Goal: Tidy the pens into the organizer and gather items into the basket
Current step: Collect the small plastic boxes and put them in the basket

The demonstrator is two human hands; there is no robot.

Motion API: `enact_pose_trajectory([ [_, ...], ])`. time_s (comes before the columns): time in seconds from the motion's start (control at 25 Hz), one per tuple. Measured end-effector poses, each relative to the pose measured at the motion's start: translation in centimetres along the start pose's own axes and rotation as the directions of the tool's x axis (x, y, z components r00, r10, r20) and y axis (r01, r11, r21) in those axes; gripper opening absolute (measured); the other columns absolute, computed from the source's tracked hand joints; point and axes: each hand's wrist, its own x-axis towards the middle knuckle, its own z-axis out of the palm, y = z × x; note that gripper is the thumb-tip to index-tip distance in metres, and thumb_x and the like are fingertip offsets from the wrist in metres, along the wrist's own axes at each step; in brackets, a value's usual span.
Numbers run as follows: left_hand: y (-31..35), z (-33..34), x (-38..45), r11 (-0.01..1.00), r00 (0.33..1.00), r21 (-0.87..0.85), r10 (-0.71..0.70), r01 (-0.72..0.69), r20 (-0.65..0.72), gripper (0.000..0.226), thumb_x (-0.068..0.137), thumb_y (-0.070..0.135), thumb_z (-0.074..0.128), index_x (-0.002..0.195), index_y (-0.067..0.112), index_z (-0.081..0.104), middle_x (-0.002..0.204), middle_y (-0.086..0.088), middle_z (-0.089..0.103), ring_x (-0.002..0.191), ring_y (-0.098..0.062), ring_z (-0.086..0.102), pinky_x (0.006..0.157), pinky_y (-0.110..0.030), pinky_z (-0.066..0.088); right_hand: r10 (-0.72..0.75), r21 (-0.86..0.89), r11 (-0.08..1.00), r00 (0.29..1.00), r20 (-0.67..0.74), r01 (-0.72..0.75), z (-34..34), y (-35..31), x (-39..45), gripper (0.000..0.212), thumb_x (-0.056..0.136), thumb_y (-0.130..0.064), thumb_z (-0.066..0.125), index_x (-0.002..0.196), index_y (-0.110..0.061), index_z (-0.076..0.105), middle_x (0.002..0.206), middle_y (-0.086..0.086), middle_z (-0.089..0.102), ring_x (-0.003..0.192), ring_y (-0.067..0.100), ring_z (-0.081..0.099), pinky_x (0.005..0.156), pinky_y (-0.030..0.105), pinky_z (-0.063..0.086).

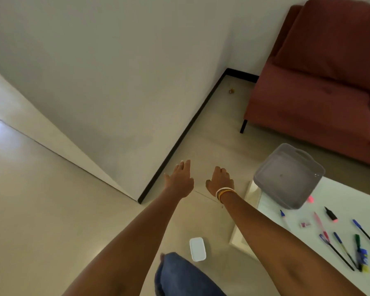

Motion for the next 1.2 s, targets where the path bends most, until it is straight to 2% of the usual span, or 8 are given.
enact_pose_trajectory([
  [0.2,-1.0,-5.5,9.5,0.993,0.997,0.094,0.074,-0.075,0.012,0.064,0.098,0.029,0.042,0.151,0.019,0.008,0.160,-0.006,0.014,0.147,-0.025,0.019,0.111,-0.064,0.022,0.065,-0.015,0.998,0.998,0.005,-0.065,-2.6,-2.2,9.1,0.051,0.086,-0.025,0.054,0.131,-0.008,0.039,0.132,0.013,0.047,0.122,0.031,0.047,0.097,0.045,0.044],
  [0.36,0.4,-9.9,19.3,0.993,0.994,0.050,0.102,-0.104,0.042,0.061,0.098,0.027,0.040,0.151,0.018,0.010,0.159,-0.006,0.016,0.145,-0.024,0.022,0.111,-0.061,0.022,0.116,0.053,0.992,0.993,0.010,-0.116,-6.6,-4.0,17.4,0.050,0.087,-0.024,0.053,0.132,-0.007,0.039,0.131,0.014,0.047,0.122,0.032,0.048,0.096,0.044,0.044],
  [0.52,3.6,-13.3,29.3,0.974,0.979,0.113,0.188,-0.196,0.077,0.062,0.098,0.029,0.040,0.152,0.019,0.010,0.159,-0.006,0.018,0.145,-0.023,0.023,0.110,-0.059,0.023,0.149,0.139,0.980,0.988,-0.038,-0.142,-11.8,-3.0,24.6,0.047,0.090,-0.024,0.048,0.133,-0.008,0.040,0.132,0.013,0.048,0.122,0.032,0.048,0.096,0.042,0.043],
  [0.64,7.8,-15.1,37.1,0.957,0.964,0.134,0.245,-0.257,0.099,0.062,0.097,0.030,0.041,0.151,0.019,0.011,0.159,-0.006,0.018,0.144,-0.025,0.026,0.110,-0.060,0.023,0.221,0.234,0.952,0.973,-0.072,-0.199,-15.1,-0.5,30.1,0.044,0.095,-0.026,0.042,0.134,-0.006,0.040,0.134,0.017,0.048,0.122,0.034,0.049,0.097,0.043,0.044],
  [0.76,13.5,-16.5,44.2,0.923,0.932,0.142,0.347,-0.359,0.102,0.061,0.097,0.030,0.041,0.150,0.020,0.013,0.158,-0.006,0.021,0.142,-0.026,0.029,0.109,-0.062,0.024,0.289,0.249,0.935,0.950,-0.119,-0.253,-18.8,2.4,35.6,0.040,0.097,-0.030,0.040,0.126,-0.004,0.045,0.128,0.020,0.051,0.116,0.037,0.052,0.093,0.041,0.044],
  [0.96,24.3,-16.8,54.8,0.850,0.861,0.147,0.490,-0.506,0.135,0.062,0.097,0.031,0.041,0.151,0.019,0.014,0.158,-0.007,0.019,0.145,-0.023,0.022,0.111,-0.062,0.021,0.421,0.295,0.885,0.890,-0.176,-0.360,-25.2,8.2,43.8,0.036,0.094,-0.033,0.044,0.118,-0.007,0.048,0.123,0.018,0.052,0.113,0.037,0.052,0.090,0.041,0.044],
  [1.2,38.7,-15.1,63.8,0.730,0.744,0.163,0.620,-0.664,0.250,0.064,0.098,0.034,0.038,0.153,0.021,0.008,0.161,-0.007,0.012,0.148,-0.024,0.013,0.114,-0.062,0.015,0.588,0.393,0.777,0.790,-0.175,-0.492,-32.1,17.4,51.1,0.046,0.093,-0.038,0.046,0.132,-0.012,0.042,0.133,0.014,0.048,0.122,0.035,0.049,0.096,0.045,0.046],
])
